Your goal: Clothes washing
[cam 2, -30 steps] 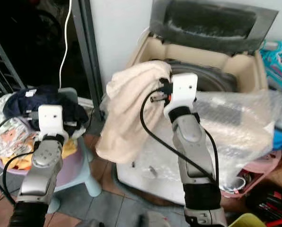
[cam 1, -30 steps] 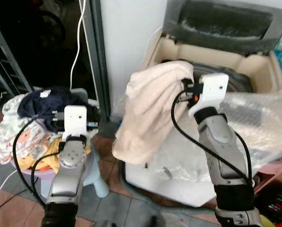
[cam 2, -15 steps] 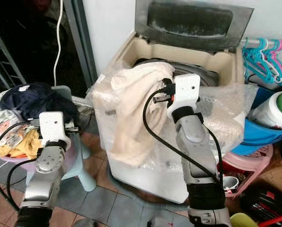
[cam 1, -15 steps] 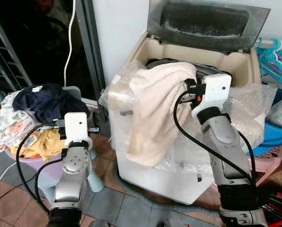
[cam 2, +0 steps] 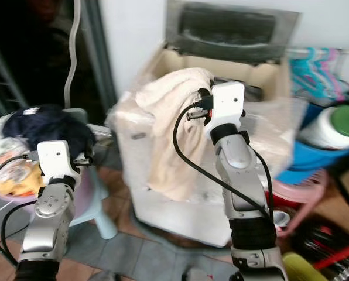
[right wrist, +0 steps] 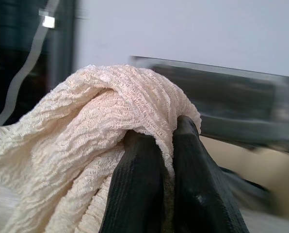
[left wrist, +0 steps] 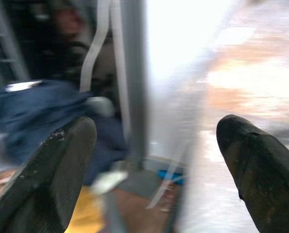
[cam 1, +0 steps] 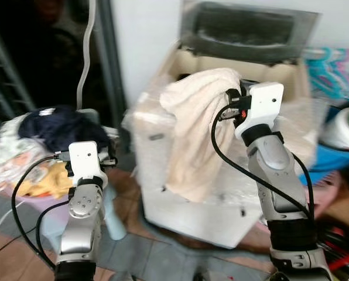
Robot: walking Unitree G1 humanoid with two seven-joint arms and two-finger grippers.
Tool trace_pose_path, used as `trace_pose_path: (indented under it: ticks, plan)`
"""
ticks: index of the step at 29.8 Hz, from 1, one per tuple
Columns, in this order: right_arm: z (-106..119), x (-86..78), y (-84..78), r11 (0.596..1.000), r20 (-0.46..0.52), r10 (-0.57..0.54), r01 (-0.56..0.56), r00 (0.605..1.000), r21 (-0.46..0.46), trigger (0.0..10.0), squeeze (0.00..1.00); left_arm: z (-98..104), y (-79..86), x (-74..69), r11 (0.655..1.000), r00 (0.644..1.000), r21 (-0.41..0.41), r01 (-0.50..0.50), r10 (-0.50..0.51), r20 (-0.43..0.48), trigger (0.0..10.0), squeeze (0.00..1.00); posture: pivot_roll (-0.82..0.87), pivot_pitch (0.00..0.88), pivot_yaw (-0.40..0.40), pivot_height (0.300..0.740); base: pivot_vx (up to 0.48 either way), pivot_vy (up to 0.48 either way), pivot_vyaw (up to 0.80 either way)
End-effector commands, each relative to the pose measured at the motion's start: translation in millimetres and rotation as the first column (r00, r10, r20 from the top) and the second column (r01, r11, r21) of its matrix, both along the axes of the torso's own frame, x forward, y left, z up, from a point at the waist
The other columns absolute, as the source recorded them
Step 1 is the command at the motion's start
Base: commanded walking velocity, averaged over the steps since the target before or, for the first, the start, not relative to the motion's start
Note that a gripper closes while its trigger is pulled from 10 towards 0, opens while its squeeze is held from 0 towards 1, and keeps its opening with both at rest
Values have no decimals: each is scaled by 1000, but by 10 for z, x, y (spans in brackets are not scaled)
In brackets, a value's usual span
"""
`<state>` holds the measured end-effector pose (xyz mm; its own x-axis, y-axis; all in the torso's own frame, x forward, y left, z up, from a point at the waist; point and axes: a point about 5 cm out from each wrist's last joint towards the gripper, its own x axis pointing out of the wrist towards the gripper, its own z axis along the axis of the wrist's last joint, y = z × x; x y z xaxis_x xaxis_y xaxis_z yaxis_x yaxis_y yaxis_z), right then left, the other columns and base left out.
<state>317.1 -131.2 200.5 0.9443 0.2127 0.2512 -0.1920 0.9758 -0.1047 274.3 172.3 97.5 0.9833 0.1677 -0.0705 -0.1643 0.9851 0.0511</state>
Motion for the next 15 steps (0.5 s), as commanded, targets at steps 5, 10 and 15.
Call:
trace_pose_path:
  ticks: [5, 10, 15]
  plan:
    - [182, 92, 78, 999, 74, 40, -38, 997, -25, 10000, 0, 22, -62, 12, 1000, 1000, -12, 25, -25, 2, 10000, 0, -35, 0, -3, 740, 97, 0, 0]
    - [327, 134, 292, 980, 146, 168, -149, 975, -132, 10000, 0, 25, -71, 18, 1000, 1000, -11, 19, -19, 1, 10000, 0, -30, 0, -4, 740, 206, 0, 0]
    - [319, 81, 453, 940, 147, 310, -280, 939, -194, 10000, 0, 15, -57, 1, 1000, 1000, -10, 11, -11, -7, 10000, 0, -24, 0, -11, 740, 52, 0, 0]
